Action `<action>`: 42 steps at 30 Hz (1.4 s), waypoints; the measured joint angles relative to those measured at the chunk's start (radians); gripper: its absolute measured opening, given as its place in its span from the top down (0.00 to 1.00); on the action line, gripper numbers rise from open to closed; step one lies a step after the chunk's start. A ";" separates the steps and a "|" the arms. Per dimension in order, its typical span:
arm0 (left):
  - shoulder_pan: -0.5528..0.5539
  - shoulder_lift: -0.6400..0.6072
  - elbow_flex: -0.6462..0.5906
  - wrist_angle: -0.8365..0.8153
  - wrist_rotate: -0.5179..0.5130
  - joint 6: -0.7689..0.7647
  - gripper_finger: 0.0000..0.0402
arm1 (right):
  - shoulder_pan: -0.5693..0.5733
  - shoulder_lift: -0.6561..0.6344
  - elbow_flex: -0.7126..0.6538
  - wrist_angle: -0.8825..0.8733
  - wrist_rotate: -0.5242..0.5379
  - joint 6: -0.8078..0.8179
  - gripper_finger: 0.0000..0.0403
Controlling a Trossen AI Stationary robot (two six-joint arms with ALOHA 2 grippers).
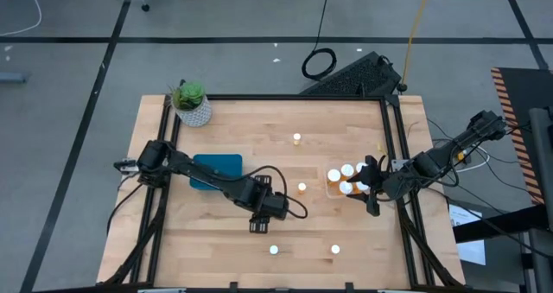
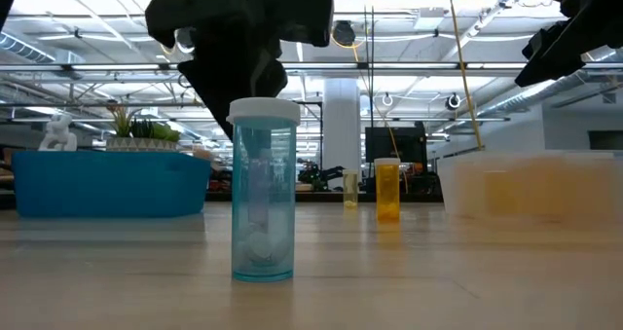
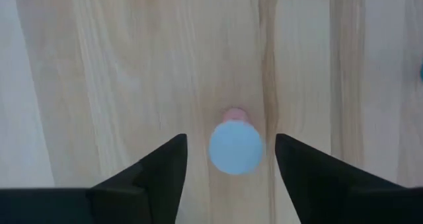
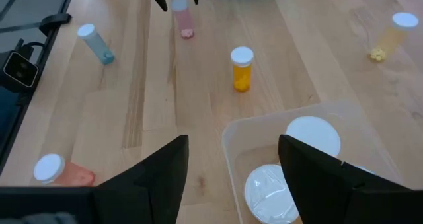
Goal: Pick and place medicine bottles into bin by pill shape (circle, oval)
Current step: Put the small pink pill bottle into the blue bin
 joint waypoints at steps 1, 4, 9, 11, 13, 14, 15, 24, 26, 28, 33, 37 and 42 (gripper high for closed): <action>0.000 0.000 -0.001 0.001 -0.007 -0.004 0.43 | 0.000 0.000 0.000 -0.001 0.000 0.000 0.44; 0.001 0.000 -0.002 0.005 -0.011 -0.011 0.43 | 0.000 0.000 0.000 0.001 0.000 -0.002 0.44; -0.002 0.000 -0.013 0.022 0.002 -0.004 0.43 | 0.000 0.000 0.000 0.001 0.000 0.000 0.44; -0.002 0.000 -0.025 0.024 0.007 -0.005 0.43 | 0.000 0.000 0.000 0.001 0.000 0.000 0.44; -0.002 0.000 -0.027 0.024 0.007 -0.008 0.43 | 0.000 0.000 0.000 0.002 0.000 0.000 0.44; -0.004 0.000 -0.027 0.029 0.007 -0.013 0.43 | 0.000 0.000 0.000 0.002 0.000 0.000 0.44; -0.007 -0.001 -0.027 0.033 0.001 -0.014 0.43 | 0.000 0.000 0.000 0.001 0.000 0.000 0.44; -0.022 -0.001 -0.027 0.035 -0.001 -0.016 0.61 | 0.000 0.000 0.000 0.001 0.000 -0.001 0.44; -0.023 -0.001 -0.027 0.035 0.000 -0.023 0.65 | 0.000 0.000 0.000 0.001 0.000 -0.001 0.44; -0.023 -0.001 -0.027 0.035 0.000 -0.028 0.67 | 0.000 0.000 0.000 0.001 0.000 -0.001 0.44; -0.023 -0.001 -0.027 0.034 0.000 -0.030 0.69 | 0.000 0.000 0.000 0.001 0.000 -0.001 0.44; -0.023 -0.009 -0.027 0.010 0.000 -0.030 0.67 | 0.000 0.000 0.000 0.001 0.000 -0.002 0.44; -0.022 -0.052 -0.025 -0.063 -0.001 -0.030 0.66 | 0.000 0.000 0.000 -0.001 0.000 -0.002 0.44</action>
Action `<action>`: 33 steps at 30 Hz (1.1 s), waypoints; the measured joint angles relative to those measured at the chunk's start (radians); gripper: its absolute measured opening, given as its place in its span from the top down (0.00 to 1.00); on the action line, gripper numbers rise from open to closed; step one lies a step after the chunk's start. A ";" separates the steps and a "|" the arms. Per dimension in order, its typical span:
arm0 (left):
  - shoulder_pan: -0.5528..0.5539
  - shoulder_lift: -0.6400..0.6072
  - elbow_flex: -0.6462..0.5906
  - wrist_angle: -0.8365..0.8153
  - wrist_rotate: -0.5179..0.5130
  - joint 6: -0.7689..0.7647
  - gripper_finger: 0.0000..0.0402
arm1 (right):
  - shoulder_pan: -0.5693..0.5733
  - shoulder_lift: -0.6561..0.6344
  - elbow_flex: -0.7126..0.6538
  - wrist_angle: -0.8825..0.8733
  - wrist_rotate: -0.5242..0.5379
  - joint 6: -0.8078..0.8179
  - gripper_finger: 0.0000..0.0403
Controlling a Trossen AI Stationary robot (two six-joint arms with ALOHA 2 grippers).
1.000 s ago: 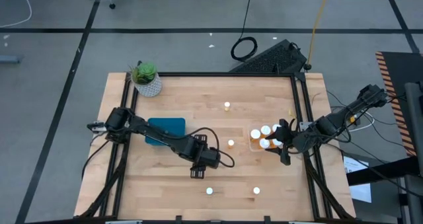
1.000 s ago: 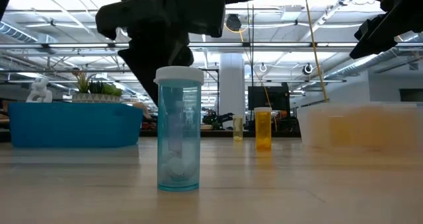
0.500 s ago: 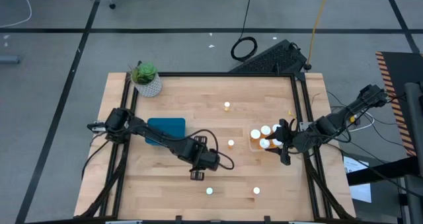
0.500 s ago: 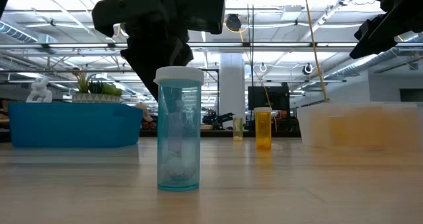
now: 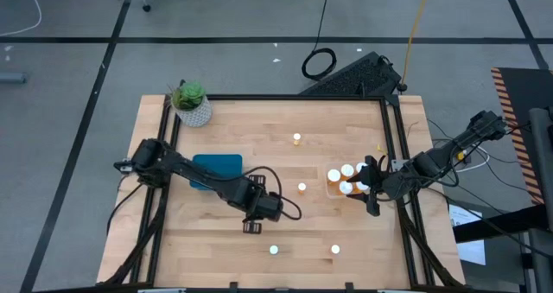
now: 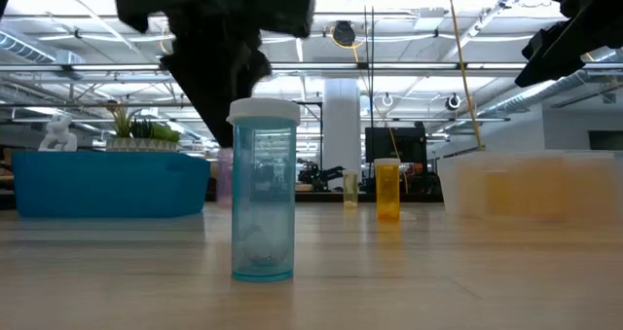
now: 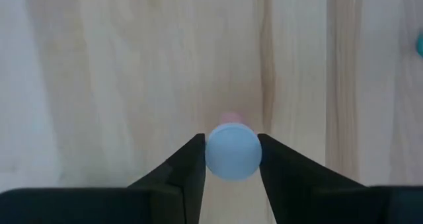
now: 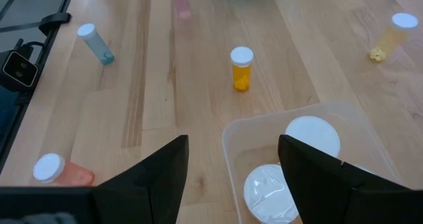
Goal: Pick and place medicine bottles into bin by pill shape (circle, oval)
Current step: Put the small pink pill bottle into the blue bin
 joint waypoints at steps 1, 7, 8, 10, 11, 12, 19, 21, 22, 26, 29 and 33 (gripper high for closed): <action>0.001 -0.019 0.000 -0.008 -0.002 0.000 0.66 | 0.000 0.000 0.000 0.000 0.000 0.000 0.44; 0.007 -0.160 0.000 -0.157 -0.050 -0.037 0.66 | 0.000 0.000 0.000 0.000 0.000 0.000 0.44; 0.008 -0.186 0.000 -0.187 -0.060 -0.050 0.66 | 0.000 0.000 0.000 0.002 0.000 0.001 0.44; 0.013 -0.245 0.000 -0.222 -0.083 -0.070 0.66 | 0.000 0.000 0.000 0.000 -0.001 0.001 0.44; 0.014 -0.272 0.000 -0.242 -0.094 -0.082 0.66 | 0.000 0.000 0.000 0.002 0.000 0.001 0.44; 0.018 -0.298 0.000 -0.266 -0.105 -0.091 0.66 | 0.000 0.000 0.000 0.003 0.000 0.002 0.44; 0.039 -0.435 0.000 -0.355 -0.140 -0.103 0.66 | 0.000 0.000 0.000 0.003 0.000 0.003 0.44; 0.049 -0.459 0.000 -0.387 -0.141 -0.105 0.66 | 0.000 0.000 0.000 0.003 -0.001 0.003 0.44; 0.054 -0.470 0.000 -0.399 -0.145 -0.105 0.66 | 0.000 0.000 0.000 0.003 -0.001 0.003 0.44; 0.079 -0.504 0.000 -0.455 -0.186 -0.108 0.66 | 0.000 0.000 0.000 0.006 -0.001 0.003 0.44; 0.102 -0.522 -0.003 -0.461 -0.193 -0.110 0.66 | 0.000 0.000 0.000 0.006 -0.001 0.007 0.44; 0.144 -0.560 -0.065 -0.462 -0.199 -0.127 0.66 | 0.000 0.000 0.000 0.006 -0.001 0.007 0.44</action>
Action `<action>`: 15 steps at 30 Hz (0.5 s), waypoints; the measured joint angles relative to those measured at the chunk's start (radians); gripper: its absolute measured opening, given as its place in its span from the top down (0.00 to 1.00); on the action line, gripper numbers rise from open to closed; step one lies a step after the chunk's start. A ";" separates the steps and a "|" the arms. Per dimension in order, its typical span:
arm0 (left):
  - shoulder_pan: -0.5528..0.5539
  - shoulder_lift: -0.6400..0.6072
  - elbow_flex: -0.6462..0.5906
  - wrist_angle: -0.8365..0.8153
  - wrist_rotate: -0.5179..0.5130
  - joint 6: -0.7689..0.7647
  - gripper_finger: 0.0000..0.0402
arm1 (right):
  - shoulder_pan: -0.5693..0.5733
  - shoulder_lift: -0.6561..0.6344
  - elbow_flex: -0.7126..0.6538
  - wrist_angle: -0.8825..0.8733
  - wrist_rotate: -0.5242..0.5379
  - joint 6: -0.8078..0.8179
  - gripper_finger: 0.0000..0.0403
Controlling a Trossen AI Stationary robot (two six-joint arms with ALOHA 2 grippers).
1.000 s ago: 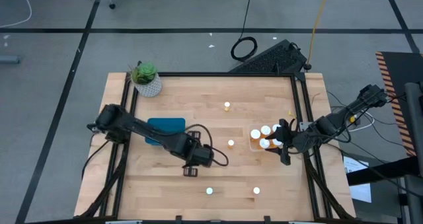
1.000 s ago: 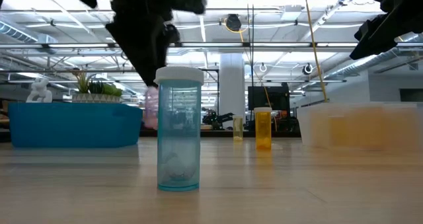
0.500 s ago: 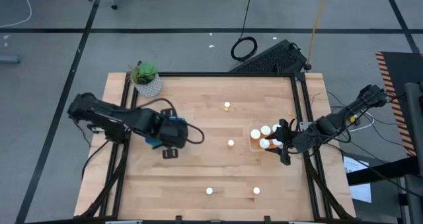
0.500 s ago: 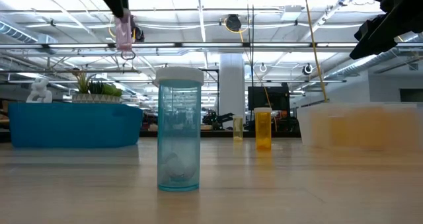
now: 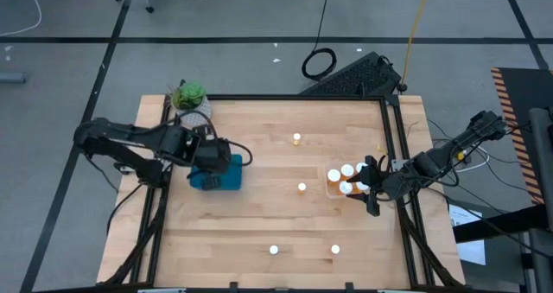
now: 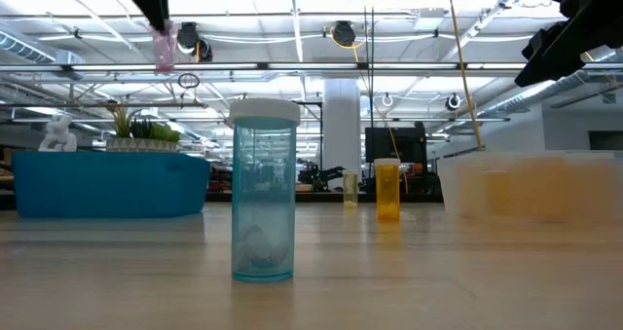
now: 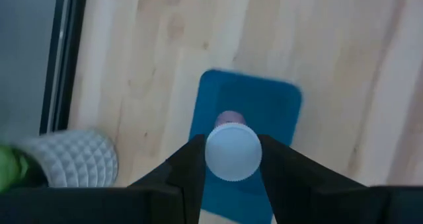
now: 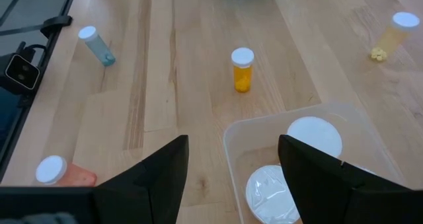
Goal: Pick and place medicine bottles into bin by pill shape (circle, oval)
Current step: Put the small pink pill bottle into the blue bin
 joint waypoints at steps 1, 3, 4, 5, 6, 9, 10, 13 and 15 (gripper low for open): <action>0.013 -0.011 -0.028 0.000 0.000 -0.004 0.66 | 0.000 0.000 0.000 0.000 0.000 0.000 0.44; 0.038 -0.038 -0.096 0.008 0.007 -0.007 0.66 | 0.000 0.000 0.000 0.001 0.000 0.000 0.44; 0.051 -0.051 -0.130 0.017 0.015 -0.007 0.66 | 0.000 0.000 0.000 0.002 0.000 0.000 0.44; 0.061 -0.069 -0.164 0.035 0.020 -0.008 0.66 | 0.000 0.000 0.000 0.007 0.000 0.000 0.44; 0.070 -0.089 -0.197 0.052 0.030 -0.011 0.66 | 0.000 0.000 0.000 0.016 0.000 -0.003 0.44; 0.095 -0.143 -0.294 0.100 0.062 -0.026 0.66 | 0.000 0.000 0.000 0.040 0.000 -0.018 0.44; 0.101 -0.160 -0.325 0.122 0.066 -0.032 0.66 | 0.000 0.000 0.000 0.046 0.000 -0.025 0.44; 0.119 -0.205 -0.408 0.153 0.067 -0.053 0.66 | 0.000 0.000 0.000 0.058 0.001 -0.032 0.44; 0.132 -0.225 -0.461 0.171 0.068 -0.073 0.66 | 0.000 0.000 0.000 0.061 0.001 -0.033 0.44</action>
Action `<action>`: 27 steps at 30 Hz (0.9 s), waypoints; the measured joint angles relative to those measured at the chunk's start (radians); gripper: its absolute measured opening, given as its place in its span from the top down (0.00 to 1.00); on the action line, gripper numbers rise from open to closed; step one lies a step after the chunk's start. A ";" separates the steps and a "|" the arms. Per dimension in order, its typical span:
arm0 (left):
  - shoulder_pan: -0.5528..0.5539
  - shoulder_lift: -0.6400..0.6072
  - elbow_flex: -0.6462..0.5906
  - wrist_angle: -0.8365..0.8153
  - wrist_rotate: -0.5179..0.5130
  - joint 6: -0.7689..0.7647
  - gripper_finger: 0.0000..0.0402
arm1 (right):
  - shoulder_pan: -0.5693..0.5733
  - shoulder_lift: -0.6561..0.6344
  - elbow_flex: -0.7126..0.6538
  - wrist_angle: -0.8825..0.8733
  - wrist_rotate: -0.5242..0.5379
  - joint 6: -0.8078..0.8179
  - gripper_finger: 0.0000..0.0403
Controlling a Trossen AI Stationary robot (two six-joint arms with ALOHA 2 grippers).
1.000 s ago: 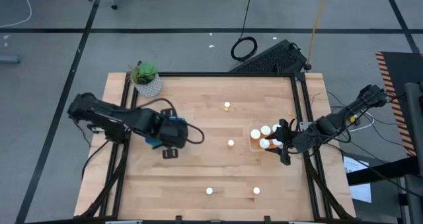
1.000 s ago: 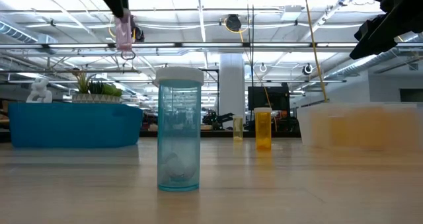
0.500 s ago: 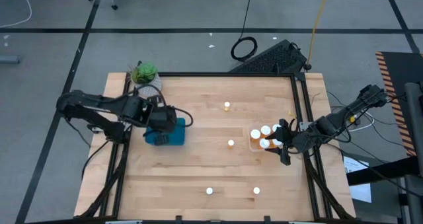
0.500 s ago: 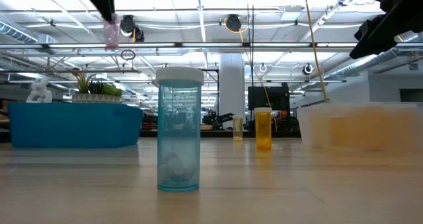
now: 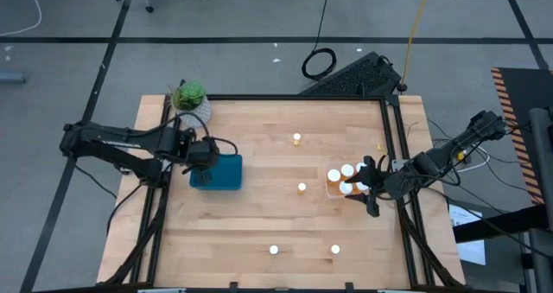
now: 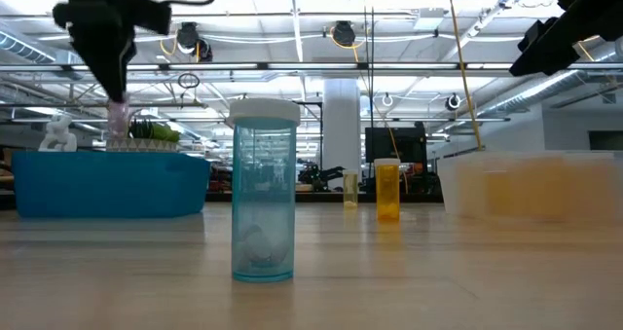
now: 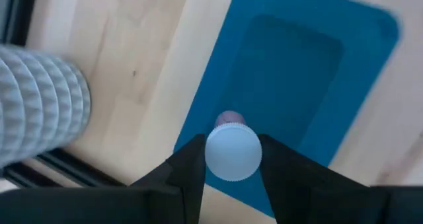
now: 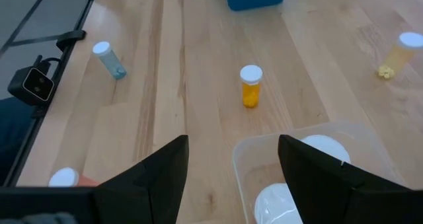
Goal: Pick and place medicine bottles into bin by pill shape (circle, oval)
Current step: Put the small pink pill bottle into the blue bin
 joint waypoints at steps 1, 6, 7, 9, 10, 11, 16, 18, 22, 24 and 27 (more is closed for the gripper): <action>0.007 -0.005 -0.024 0.002 0.000 -0.008 0.66 | 0.000 0.000 0.000 0.001 0.000 0.000 0.44; 0.042 -0.021 -0.136 0.068 0.000 -0.014 0.66 | 0.000 0.000 0.000 0.021 0.001 -0.001 0.44; 0.051 -0.021 -0.153 0.081 0.000 -0.014 0.66 | 0.000 0.000 0.000 0.022 0.001 -0.001 0.44; 0.066 -0.020 -0.181 0.113 0.000 -0.014 0.66 | 0.000 0.000 0.000 0.023 0.001 -0.001 0.44; 0.073 -0.021 -0.194 0.128 0.000 -0.013 0.66 | 0.000 0.000 0.000 0.023 0.001 -0.001 0.44; 0.080 -0.021 -0.205 0.143 0.001 -0.010 0.66 | 0.000 0.000 0.000 0.022 0.002 -0.001 0.44; 0.106 -0.020 -0.246 0.191 0.032 -0.009 0.66 | 0.000 0.000 0.000 0.022 0.003 -0.001 0.44; 0.113 -0.020 -0.271 0.214 0.037 -0.007 0.66 | 0.000 0.000 0.000 0.022 0.003 -0.002 0.44; 0.125 -0.019 -0.290 0.245 0.038 -0.007 0.66 | 0.000 0.000 0.000 0.021 0.003 -0.005 0.44; 0.126 -0.019 -0.290 0.253 0.038 0.000 0.66 | 0.000 0.000 0.000 0.021 0.003 -0.005 0.44; 0.125 -0.020 -0.290 0.259 0.038 0.016 0.66 | 0.000 0.000 0.000 0.021 0.001 -0.005 0.44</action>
